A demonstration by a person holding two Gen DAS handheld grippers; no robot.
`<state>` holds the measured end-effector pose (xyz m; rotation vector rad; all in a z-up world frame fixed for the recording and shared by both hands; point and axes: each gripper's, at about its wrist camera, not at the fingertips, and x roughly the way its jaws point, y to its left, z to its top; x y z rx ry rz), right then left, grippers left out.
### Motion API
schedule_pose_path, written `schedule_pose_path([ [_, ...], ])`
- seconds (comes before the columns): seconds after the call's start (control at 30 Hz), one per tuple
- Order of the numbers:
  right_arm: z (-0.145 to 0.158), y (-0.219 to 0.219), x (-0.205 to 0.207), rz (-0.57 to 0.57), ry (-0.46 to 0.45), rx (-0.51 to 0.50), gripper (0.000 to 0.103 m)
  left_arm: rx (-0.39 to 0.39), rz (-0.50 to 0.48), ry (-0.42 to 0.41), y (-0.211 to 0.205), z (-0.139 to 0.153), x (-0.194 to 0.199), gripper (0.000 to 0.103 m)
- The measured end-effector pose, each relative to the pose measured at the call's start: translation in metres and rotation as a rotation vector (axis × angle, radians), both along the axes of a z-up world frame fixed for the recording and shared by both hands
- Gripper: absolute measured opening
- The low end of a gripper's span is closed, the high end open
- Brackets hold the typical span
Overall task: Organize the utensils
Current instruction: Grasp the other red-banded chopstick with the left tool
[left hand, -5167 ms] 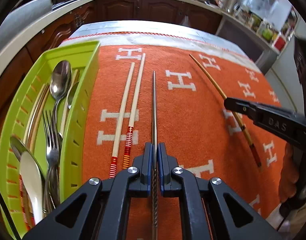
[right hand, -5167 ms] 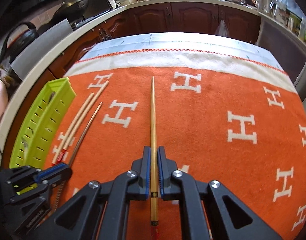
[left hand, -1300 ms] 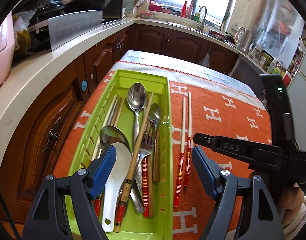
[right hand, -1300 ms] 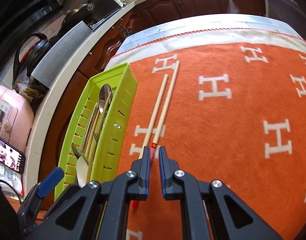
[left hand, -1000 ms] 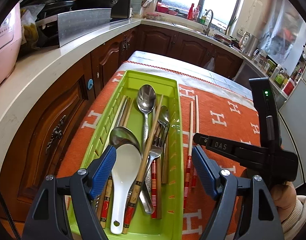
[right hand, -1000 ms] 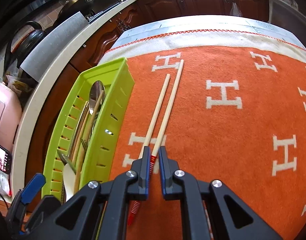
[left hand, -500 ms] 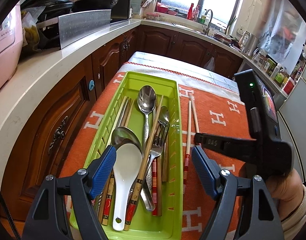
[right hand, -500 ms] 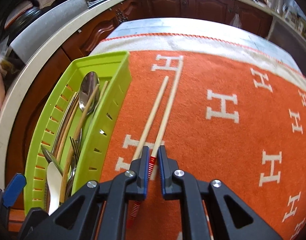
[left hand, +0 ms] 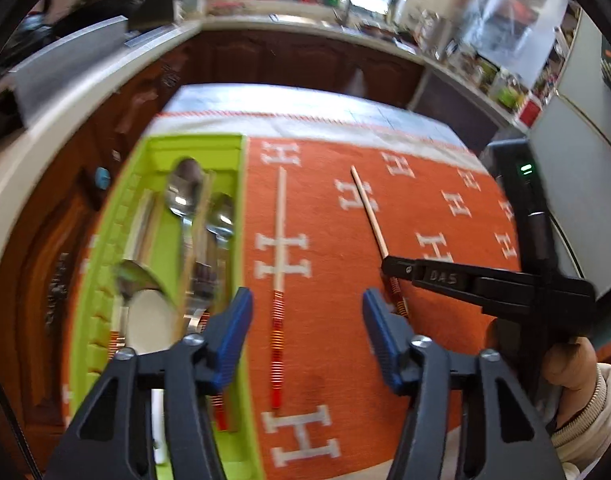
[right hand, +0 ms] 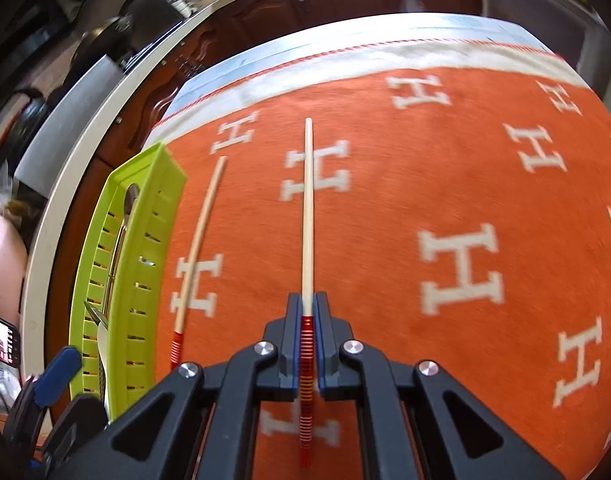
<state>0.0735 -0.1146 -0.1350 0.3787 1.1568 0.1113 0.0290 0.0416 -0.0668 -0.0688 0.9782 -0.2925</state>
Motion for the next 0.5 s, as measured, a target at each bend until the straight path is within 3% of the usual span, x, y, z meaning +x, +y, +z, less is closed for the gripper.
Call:
schedule_pose_path([
  [0.23,-0.002,-0.024,-0.012,-0.02,0.002,0.058,0.005,0.028,0.019,0.12,-0.02,-0.025,0.032,0.029],
  [0.5,-0.005,-0.03,-0.017,-0.022,-0.009,0.096,0.005,0.173,0.101,0.158,-0.029,-0.038,0.058,0.026],
])
